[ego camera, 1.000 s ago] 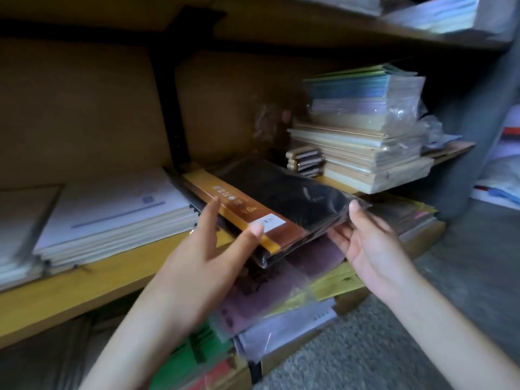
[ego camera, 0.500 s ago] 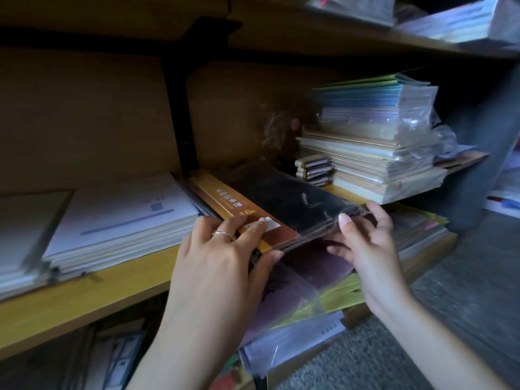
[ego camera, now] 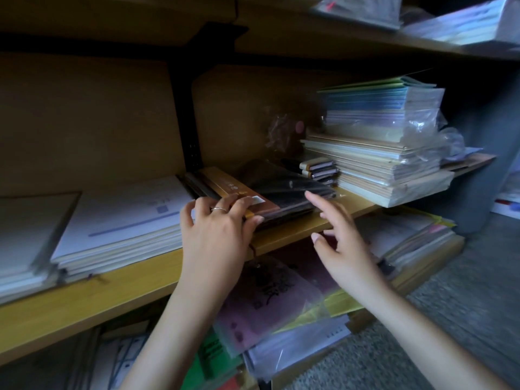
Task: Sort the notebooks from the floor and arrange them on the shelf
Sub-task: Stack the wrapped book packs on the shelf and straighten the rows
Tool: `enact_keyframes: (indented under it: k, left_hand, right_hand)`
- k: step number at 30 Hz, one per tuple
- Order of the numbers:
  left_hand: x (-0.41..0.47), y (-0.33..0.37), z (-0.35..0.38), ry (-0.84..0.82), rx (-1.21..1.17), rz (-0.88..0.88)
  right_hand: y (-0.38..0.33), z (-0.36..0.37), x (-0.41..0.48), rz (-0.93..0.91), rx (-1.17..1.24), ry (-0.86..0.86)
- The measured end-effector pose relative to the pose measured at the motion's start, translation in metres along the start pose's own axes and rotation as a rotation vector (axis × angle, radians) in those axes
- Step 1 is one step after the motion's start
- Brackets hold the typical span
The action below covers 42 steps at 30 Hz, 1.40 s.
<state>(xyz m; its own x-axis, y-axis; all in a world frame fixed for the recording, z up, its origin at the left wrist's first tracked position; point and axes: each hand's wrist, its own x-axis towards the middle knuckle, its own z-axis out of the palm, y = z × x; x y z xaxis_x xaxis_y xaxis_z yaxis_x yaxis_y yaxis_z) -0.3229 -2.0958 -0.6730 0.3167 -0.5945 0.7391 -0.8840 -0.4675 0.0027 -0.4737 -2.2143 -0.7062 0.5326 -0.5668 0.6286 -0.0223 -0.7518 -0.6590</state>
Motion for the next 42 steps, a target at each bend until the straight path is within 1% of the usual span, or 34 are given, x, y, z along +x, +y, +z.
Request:
enact_keyframes:
  k: [4, 15, 20, 25, 27, 29, 30, 31, 32, 33, 35, 37, 39, 42]
  left_hand:
    - [0.007, -0.004, 0.010, -0.009, -0.005, -0.045]
    - [0.009, -0.007, 0.018, 0.013, -0.040, -0.111]
    - [0.009, -0.005, 0.018, 0.015, -0.064, -0.128]
    - [0.009, -0.005, 0.017, -0.029, -0.099, -0.167]
    - [0.008, -0.004, 0.017, -0.026, -0.107, -0.178]
    - [0.001, 0.002, 0.011, 0.052, -0.143, -0.178]
    - [-0.006, 0.008, 0.007, 0.122, -0.184, -0.148]
    - [-0.016, 0.016, 0.002, 0.188, -0.228, -0.079]
    - [-0.028, 0.026, -0.002, 0.228, -0.268, 0.031]
    - [-0.042, 0.038, -0.006, 0.235, -0.305, 0.161]
    - [-0.071, 0.062, -0.007, 0.154, -0.374, 0.390]
    - [-0.099, 0.080, 0.001, 0.004, -0.426, 0.531]
    - [-0.126, 0.095, 0.016, -0.174, -0.462, 0.588]
    - [-0.168, 0.113, 0.038, -0.512, -0.528, 0.600]
  right_hand:
    - [0.002, 0.005, 0.009, 0.035, -0.021, -0.096]
    - [0.004, 0.007, 0.020, 0.099, -0.024, -0.182]
    - [0.005, 0.006, 0.019, 0.081, -0.027, -0.188]
    - [0.004, 0.001, 0.017, 0.065, -0.035, -0.261]
    - [0.004, -0.001, 0.011, 0.062, -0.014, -0.248]
    - [0.006, -0.007, -0.003, 0.060, 0.013, -0.166]
    - [0.009, -0.012, -0.013, 0.061, 0.026, -0.119]
    - [0.013, -0.019, -0.026, 0.073, 0.045, -0.080]
    - [0.020, -0.027, -0.040, 0.097, 0.062, -0.045]
    - [0.029, -0.037, -0.056, 0.139, 0.093, -0.016]
    - [0.052, -0.057, -0.092, 0.279, 0.156, 0.006]
    - [0.080, -0.075, -0.141, 0.444, 0.113, -0.024]
    - [0.105, -0.090, -0.198, 0.643, -0.017, -0.092]
    - [0.125, -0.110, -0.280, 0.971, -0.247, -0.184]
